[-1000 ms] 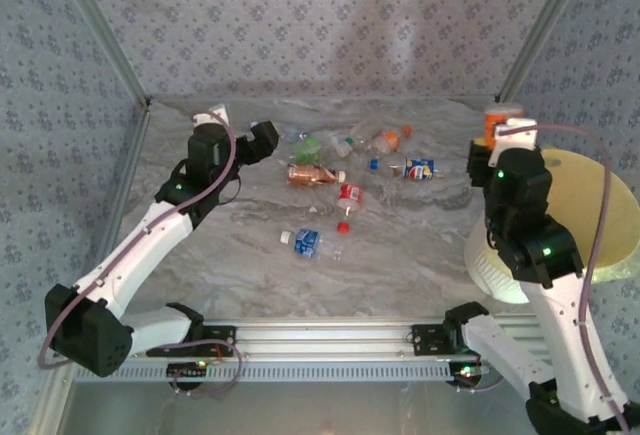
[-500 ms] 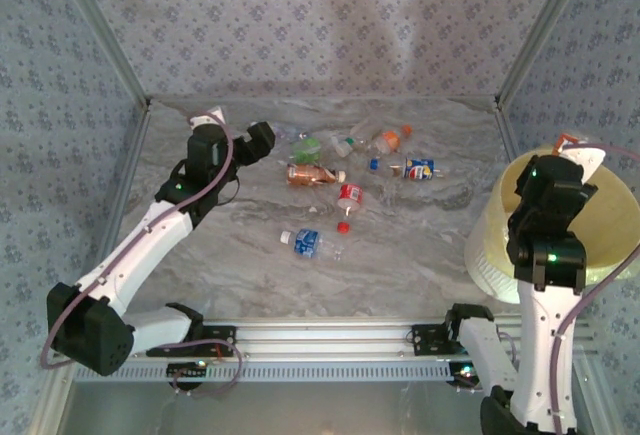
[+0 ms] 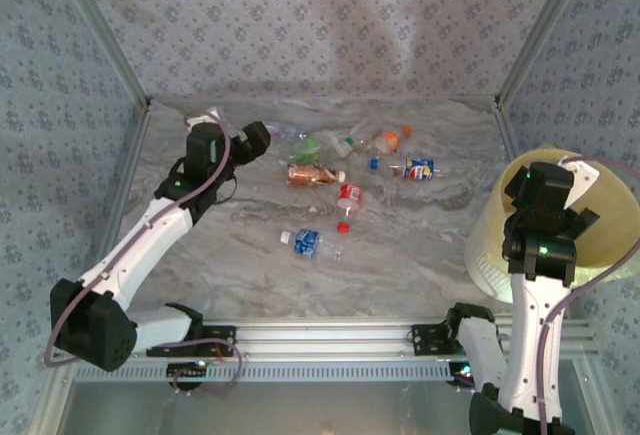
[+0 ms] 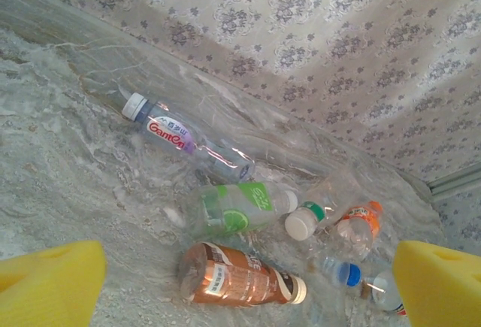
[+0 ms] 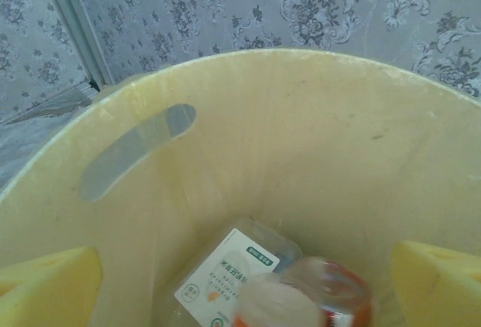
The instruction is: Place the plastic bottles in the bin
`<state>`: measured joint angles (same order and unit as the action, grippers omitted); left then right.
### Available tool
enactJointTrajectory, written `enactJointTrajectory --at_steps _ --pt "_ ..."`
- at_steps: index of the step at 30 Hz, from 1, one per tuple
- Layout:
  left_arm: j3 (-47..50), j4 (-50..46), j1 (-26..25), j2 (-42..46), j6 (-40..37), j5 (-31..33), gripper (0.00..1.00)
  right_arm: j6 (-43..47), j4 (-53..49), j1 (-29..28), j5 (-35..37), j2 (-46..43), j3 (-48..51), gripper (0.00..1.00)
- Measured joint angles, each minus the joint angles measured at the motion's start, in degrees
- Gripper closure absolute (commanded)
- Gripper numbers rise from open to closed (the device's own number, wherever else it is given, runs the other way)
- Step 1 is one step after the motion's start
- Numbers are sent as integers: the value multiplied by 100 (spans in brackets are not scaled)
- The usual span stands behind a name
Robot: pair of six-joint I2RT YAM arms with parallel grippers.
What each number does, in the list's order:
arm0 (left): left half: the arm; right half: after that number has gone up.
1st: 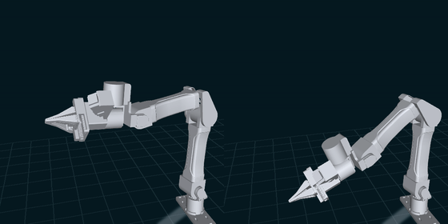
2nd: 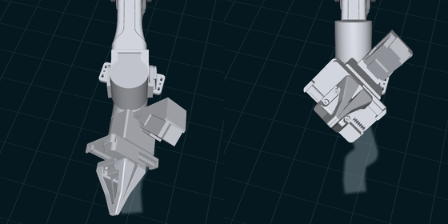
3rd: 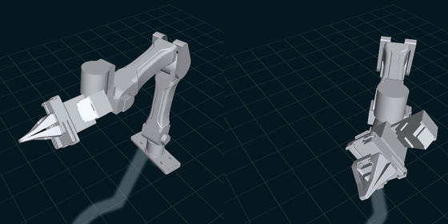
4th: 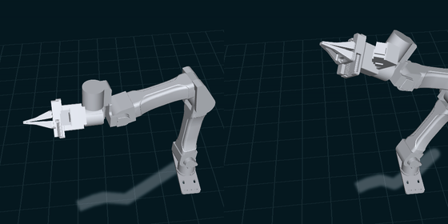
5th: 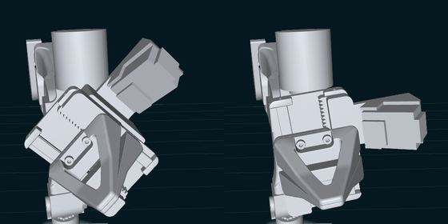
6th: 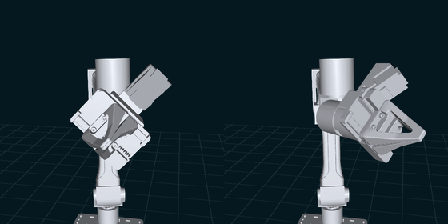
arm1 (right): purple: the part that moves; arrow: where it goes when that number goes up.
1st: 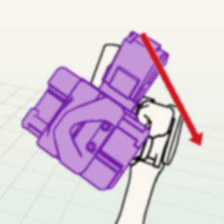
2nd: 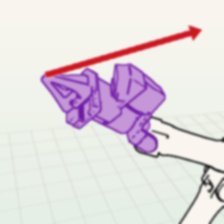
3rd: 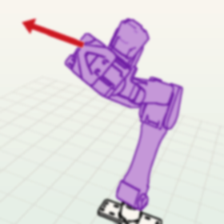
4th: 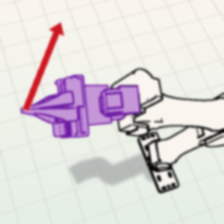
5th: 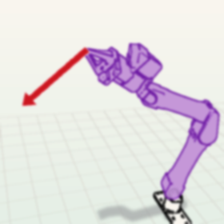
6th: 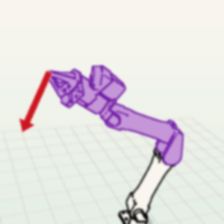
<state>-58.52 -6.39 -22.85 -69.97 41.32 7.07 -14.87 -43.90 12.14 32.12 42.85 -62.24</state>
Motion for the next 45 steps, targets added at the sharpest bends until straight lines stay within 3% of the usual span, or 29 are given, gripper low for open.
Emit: enactJointTrajectory --at_steps 17,24,27,30,37,40,45 --pt "260 -92 223 0 337 -13 2 -280 -131 -173 -713 -247 -400 0" --pt "267 -179 223 0 343 131 2 -409 570 -562 -1945 -487 -396 0" --pt "269 -249 223 0 389 227 2 -437 1001 -986 -2474 -387 -396 0" --pt "271 -306 223 0 404 308 2 -358 1388 -1755 -2712 -68 -415 0" --pt "487 -304 225 162 398 332 2 470 2129 -3934 -2157 1410 -750 0" --pt "651 -302 225 350 393 330 2 651 2492 -4347 -1950 2072 -778 0" --pt "874 -293 234 713 376 396 2 632 2922 -4465 -1869 3032 -833 0"
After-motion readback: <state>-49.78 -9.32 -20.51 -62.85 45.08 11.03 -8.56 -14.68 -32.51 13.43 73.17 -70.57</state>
